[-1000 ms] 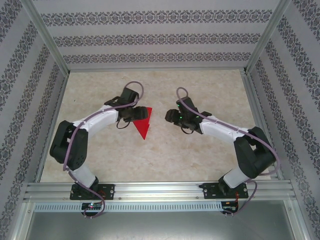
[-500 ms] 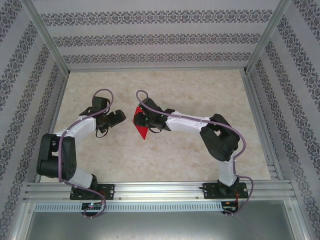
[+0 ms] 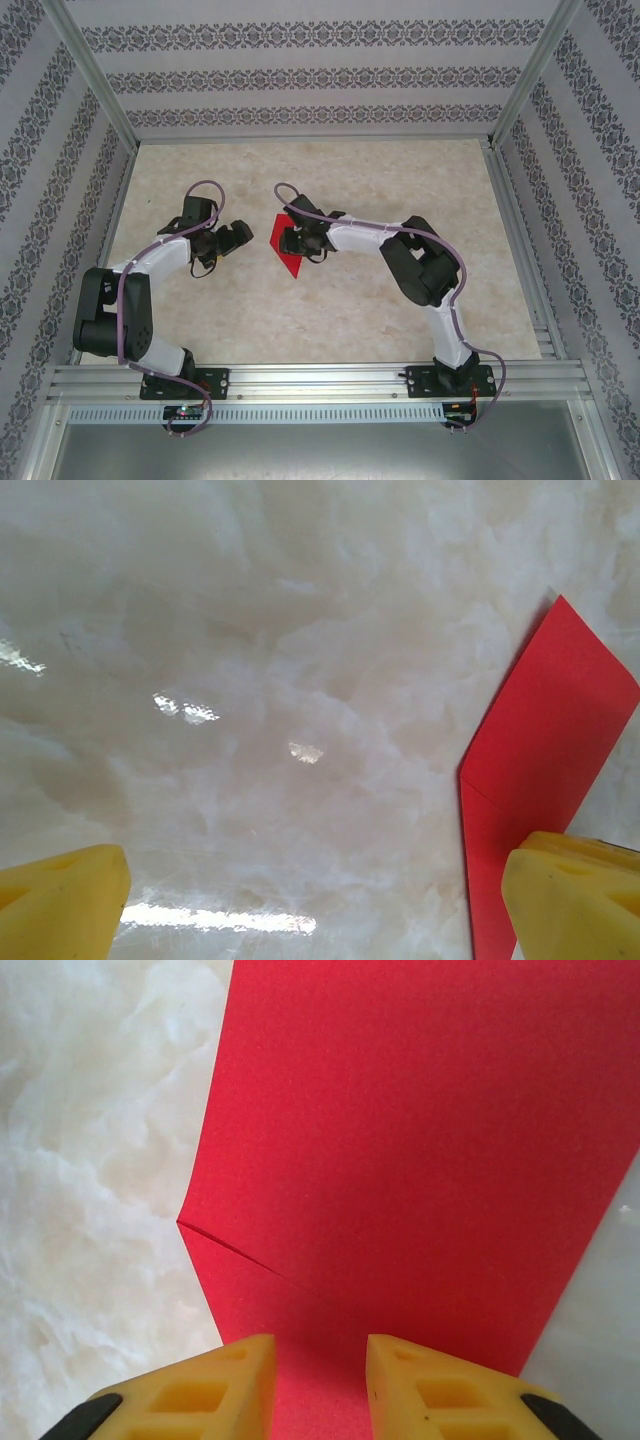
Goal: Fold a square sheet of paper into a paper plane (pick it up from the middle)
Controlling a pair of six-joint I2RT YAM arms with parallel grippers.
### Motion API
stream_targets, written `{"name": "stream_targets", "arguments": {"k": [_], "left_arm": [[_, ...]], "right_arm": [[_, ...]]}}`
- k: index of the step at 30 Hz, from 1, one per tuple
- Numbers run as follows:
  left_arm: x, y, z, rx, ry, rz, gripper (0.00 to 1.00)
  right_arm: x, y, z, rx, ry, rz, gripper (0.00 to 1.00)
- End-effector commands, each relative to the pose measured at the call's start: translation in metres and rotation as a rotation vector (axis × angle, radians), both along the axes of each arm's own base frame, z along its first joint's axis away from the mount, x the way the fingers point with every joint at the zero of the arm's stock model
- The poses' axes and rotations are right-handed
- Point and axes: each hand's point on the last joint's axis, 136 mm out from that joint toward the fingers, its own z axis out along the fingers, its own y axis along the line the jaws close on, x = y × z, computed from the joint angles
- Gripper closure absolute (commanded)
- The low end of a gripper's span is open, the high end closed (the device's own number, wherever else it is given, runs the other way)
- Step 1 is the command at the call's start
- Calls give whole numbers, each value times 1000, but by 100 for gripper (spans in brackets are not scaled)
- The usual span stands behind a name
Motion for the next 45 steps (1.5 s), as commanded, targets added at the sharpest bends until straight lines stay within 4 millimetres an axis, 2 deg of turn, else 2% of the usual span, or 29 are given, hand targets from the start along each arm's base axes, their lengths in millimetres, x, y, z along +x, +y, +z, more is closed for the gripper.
{"name": "stream_targets", "arguments": {"k": [1, 4, 8, 10, 13, 16, 20, 23, 25, 30, 39, 45], "left_arm": [[10, -4, 13, -28, -70, -30, 4], [11, -8, 15, -46, -76, -50, 4], [11, -13, 18, -67, -87, -72, 4], [10, -15, 18, -74, -83, -80, 4], [9, -19, 18, -93, -81, -91, 4], [8, -25, 17, -116, -82, -97, 4], [6, -33, 19, -157, -84, -99, 4], [4, -40, 21, -195, -91, -100, 4], [3, -46, 23, -220, -95, -111, 4], [3, -60, 27, -266, -100, -139, 4], [0, -89, 29, -319, -97, -218, 4], [-1, -115, 28, -348, -88, -290, 5]], "right_arm": [[-8, -3, -16, -25, 37, 115, 70], [-21, -17, -29, -71, 67, 221, 70], [-38, -55, -34, -143, 63, 369, 70], [-41, -77, -30, -176, 43, 409, 70], [-39, -93, -11, -181, -7, 417, 70], [-27, -89, 15, -118, -57, 322, 67], [-17, -70, 52, 140, -72, 143, 66], [-11, -75, 64, 194, -78, -19, 66], [-13, -81, 62, 193, -66, -99, 66], [-20, -84, 59, 180, -61, -136, 66], [-13, -86, 32, 146, -14, -145, 67], [-8, -95, 11, 125, 15, -171, 68]]}}
